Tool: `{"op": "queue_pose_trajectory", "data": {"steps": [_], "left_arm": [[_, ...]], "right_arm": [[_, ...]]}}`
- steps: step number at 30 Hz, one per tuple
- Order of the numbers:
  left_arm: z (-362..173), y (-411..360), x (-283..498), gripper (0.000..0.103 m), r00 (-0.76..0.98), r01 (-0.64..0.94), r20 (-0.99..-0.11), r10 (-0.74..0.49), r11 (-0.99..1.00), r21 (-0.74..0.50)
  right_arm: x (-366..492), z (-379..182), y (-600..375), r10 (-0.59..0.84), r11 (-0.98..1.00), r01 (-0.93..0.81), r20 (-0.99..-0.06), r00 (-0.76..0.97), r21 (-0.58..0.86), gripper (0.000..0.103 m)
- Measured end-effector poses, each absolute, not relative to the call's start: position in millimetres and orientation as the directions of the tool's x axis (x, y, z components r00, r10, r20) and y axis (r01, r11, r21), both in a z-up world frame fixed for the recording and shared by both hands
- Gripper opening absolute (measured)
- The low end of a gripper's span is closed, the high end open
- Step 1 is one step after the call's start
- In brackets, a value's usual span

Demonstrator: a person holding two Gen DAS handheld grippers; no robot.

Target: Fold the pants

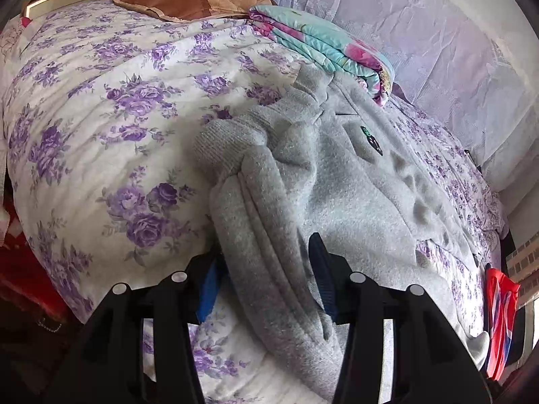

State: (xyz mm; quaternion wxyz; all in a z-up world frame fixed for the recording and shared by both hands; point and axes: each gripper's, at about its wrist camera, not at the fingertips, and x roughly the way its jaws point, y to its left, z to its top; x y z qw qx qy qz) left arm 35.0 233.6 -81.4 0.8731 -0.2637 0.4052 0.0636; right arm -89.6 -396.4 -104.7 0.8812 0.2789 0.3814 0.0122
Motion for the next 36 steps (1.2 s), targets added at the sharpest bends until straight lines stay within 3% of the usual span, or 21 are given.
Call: {"op": "queue_pose_trajectory", "data": {"steps": [1, 2, 4, 5, 6, 7, 10, 11, 13, 15, 17, 19, 21, 23, 25, 28, 32, 33, 34, 36], "left_arm": [[-82.2, 235.6, 36.8, 0.052, 0.661, -0.327, -0.743, -0.102, 0.852, -0.409], [-84.3, 236.9, 40.8, 0.054, 0.656, -0.328, -0.747, -0.107, 0.851, -0.410], [-86.8, 232.9, 51.9, 0.068, 0.653, -0.312, -0.748, -0.118, 0.858, -0.408], [-86.7, 229.1, 56.5, 0.069, 0.652, -0.311, -0.751, -0.108, 0.865, -0.394], [-86.2, 223.6, 62.2, 0.069, 0.653, -0.307, -0.751, -0.098, 0.872, -0.381], [-85.1, 218.8, 67.7, 0.063, 0.658, -0.297, -0.746, -0.101, 0.876, -0.380], [-78.6, 221.3, 84.5, 0.020, 0.673, -0.320, -0.731, -0.109, 0.849, -0.421], [-72.7, 226.3, 87.7, 0.019, 0.686, -0.319, -0.714, -0.136, 0.826, -0.464], [-51.1, 228.4, 83.9, 0.019, 0.729, -0.320, -0.675, -0.117, 0.813, -0.487], [-36.2, 222.7, 73.8, 0.021, 0.751, -0.315, -0.656, -0.074, 0.833, -0.455], [-41.8, 214.6, 60.7, 0.025, 0.739, -0.313, -0.670, -0.064, 0.848, -0.426], [-58.0, 206.8, 48.0, 0.025, 0.706, -0.336, -0.708, -0.023, 0.869, -0.364], [-80.4, 202.1, 44.8, 0.030, 0.658, -0.336, -0.753, -0.006, 0.892, -0.301], [-88.6, 205.4, 39.9, 0.032, 0.658, -0.323, -0.752, -0.019, 0.896, -0.305], [-83.5, 209.2, 37.0, 0.041, 0.667, -0.321, -0.745, -0.022, 0.894, -0.314], [-77.2, 216.6, 30.6, 0.051, 0.682, -0.334, -0.731, -0.014, 0.884, -0.328], [-83.1, 214.1, 31.2, 0.053, 0.676, -0.334, -0.737, -0.008, 0.888, -0.316], [-83.9, 211.7, 32.8, 0.054, 0.675, -0.333, -0.738, -0.003, 0.891, -0.308], [-84.3, 208.5, 34.9, 0.054, 0.675, -0.329, -0.737, 0.001, 0.895, -0.300], [-85.0, 208.1, 37.3, 0.054, 0.677, -0.339, -0.736, 0.014, 0.893, -0.295]], "right_arm": [[-88.9, -114.1, -395.8, 0.284, 0.815, 0.172, -0.639, 0.715, 0.554, 0.053], [-87.1, -120.7, -394.1, 0.312, 0.794, 0.151, -0.609, 0.729, 0.588, 0.067], [-77.6, -124.7, -390.9, 0.302, 0.783, 0.136, -0.562, 0.770, 0.607, 0.069], [-71.0, -123.6, -389.7, 0.310, 0.779, 0.114, -0.535, 0.786, 0.617, 0.066], [-59.3, -123.2, -388.5, 0.306, 0.783, 0.107, -0.529, 0.791, 0.613, 0.035], [-45.5, -122.8, -388.2, 0.321, 0.780, 0.103, -0.536, 0.781, 0.617, 0.014], [-17.1, -82.7, -386.8, 0.313, 0.806, 0.046, -0.492, 0.812, 0.590, 0.013], [-16.5, -53.6, -384.1, 0.305, 0.827, -0.005, -0.440, 0.845, 0.562, 0.013], [-32.2, 8.3, -373.6, 0.270, 0.884, -0.102, -0.321, 0.908, 0.456, 0.012], [-46.6, 34.8, -373.1, 0.171, 0.931, -0.044, -0.328, 0.929, 0.362, 0.013], [-36.9, 7.4, -391.2, 0.107, 0.923, 0.115, -0.534, 0.839, 0.366, 0.014], [-24.8, -47.7, -403.0, 0.018, 0.933, 0.258, -0.748, 0.664, 0.252, 0.013], [-26.4, -91.5, -413.5, 0.003, 0.925, 0.310, -0.821, 0.571, 0.219, 0.013], [-43.0, -100.5, -423.0, 0.019, 0.904, 0.324, -0.784, 0.621, 0.278, 0.021], [-59.4, -91.0, -423.5, -0.015, 0.900, 0.329, -0.736, 0.677, 0.285, 0.035], [-69.7, -93.9, -421.8, 0.033, 0.886, 0.308, -0.710, 0.703, 0.347, 0.038], [-60.3, -110.9, -414.7, 0.075, 0.887, 0.274, -0.702, 0.708, 0.371, 0.038], [-55.8, -113.6, -411.7, 0.068, 0.895, 0.260, -0.688, 0.723, 0.362, 0.033], [-51.3, -117.0, -409.9, 0.055, 0.900, 0.263, -0.689, 0.723, 0.349, 0.015], [-54.3, -110.3, -409.0, 0.063, 0.889, 0.263, -0.667, 0.742, 0.376, 0.007]]}}
